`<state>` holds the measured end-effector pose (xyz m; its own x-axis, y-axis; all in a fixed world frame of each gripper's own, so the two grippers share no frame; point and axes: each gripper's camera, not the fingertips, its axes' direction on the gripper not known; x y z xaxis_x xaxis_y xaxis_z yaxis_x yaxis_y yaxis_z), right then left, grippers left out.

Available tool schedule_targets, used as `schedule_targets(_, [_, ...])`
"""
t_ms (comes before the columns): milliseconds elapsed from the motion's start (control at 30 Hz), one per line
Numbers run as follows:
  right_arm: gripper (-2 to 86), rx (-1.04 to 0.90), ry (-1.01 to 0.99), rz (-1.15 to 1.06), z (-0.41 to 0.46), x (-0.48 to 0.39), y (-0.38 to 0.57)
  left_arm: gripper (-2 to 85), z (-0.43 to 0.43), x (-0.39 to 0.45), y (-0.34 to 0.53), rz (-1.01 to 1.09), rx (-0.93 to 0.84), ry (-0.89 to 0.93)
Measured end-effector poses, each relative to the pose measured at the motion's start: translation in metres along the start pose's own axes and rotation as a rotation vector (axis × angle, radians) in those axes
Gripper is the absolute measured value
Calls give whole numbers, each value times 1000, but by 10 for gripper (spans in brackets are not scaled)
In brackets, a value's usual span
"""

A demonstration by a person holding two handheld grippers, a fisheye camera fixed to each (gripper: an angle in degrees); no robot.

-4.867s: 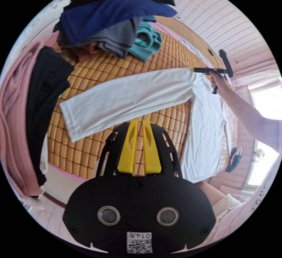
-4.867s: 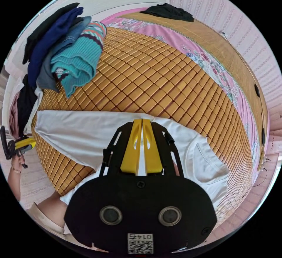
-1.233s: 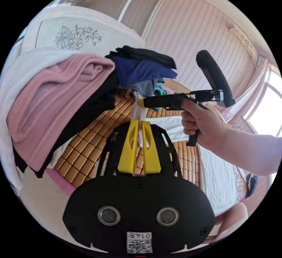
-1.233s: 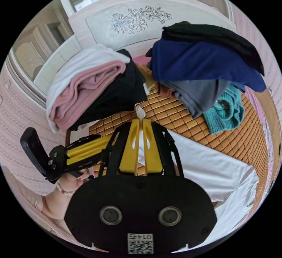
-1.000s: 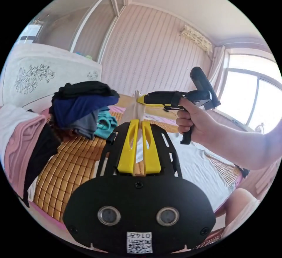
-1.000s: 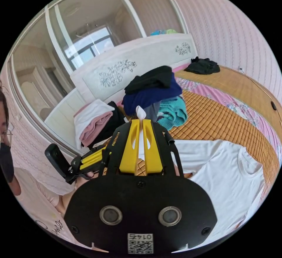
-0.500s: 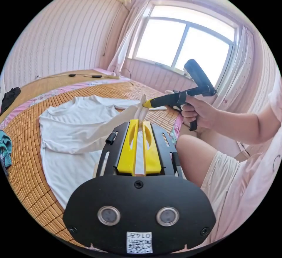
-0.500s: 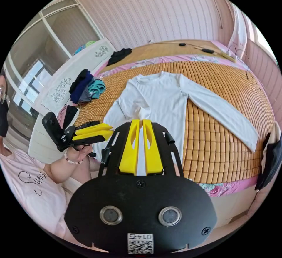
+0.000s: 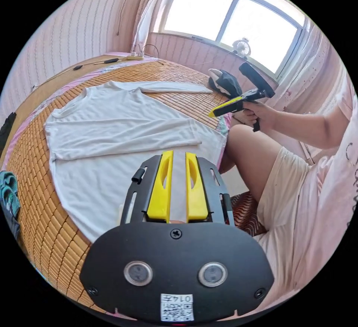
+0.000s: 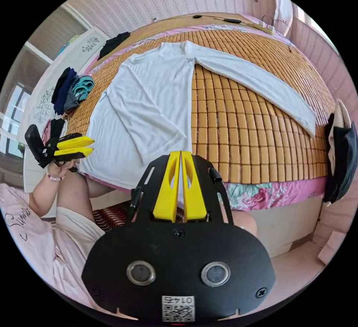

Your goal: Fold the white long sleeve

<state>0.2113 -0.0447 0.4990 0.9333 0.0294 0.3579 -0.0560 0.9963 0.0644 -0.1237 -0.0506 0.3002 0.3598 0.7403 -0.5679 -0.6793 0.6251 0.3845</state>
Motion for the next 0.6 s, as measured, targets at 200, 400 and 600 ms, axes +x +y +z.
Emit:
schedule_targets(200, [53,91,-118,-355,41,-87,-167,46,-11,-111,-14,-159,-35,-283])
schedule_targets(400, [78,100,-105,-461,109,-164,-315,61,16,-170,-42,-196,-88,-339])
schedule_targets(600, [89,30,-108,-415,164,-184,-393,56,51,-195,-56,-139,-173,-332])
